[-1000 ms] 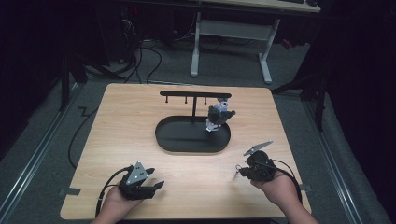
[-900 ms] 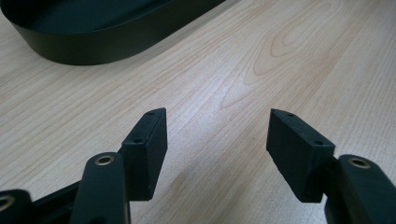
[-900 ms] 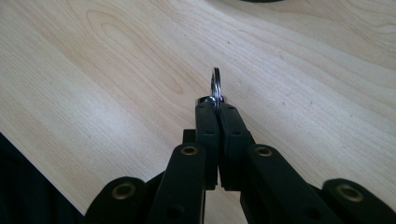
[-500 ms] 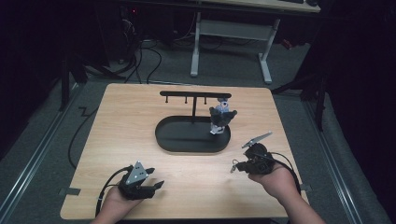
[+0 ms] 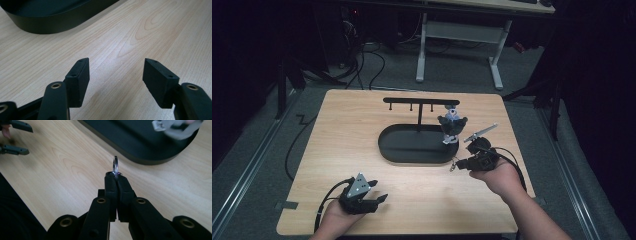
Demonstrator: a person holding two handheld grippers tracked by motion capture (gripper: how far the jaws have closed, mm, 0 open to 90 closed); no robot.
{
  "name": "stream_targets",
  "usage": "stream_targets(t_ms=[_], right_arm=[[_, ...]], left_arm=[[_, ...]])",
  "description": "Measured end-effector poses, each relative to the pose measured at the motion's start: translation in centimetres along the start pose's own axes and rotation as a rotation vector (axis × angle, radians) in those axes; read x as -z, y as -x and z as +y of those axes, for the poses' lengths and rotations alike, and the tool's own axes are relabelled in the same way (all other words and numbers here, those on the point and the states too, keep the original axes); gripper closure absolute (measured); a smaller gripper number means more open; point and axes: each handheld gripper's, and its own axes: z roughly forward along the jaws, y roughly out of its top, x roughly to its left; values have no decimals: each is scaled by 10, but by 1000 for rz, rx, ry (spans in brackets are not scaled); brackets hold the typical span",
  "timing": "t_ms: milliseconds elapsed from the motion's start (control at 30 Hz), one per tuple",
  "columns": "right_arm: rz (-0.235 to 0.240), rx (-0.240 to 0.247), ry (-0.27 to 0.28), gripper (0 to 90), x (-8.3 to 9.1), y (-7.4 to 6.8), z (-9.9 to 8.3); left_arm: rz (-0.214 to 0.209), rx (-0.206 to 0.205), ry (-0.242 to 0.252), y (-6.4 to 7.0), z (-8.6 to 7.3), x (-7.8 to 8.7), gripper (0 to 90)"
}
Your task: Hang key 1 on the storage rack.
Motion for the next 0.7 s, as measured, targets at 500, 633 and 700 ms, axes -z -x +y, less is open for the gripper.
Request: stream_targets(t_ms=[500, 633, 700], right_arm=[[-16, 31, 31, 893, -1, 2, 45], [-11, 32, 43, 893, -2, 1, 53], [-7, 27, 49, 893, -2, 1, 56]], left_arm=[[1, -9, -3, -2, -1, -2, 390], [3, -11, -1, -2, -1, -1, 390], [4, -6, 3, -3, -1, -1, 390]])
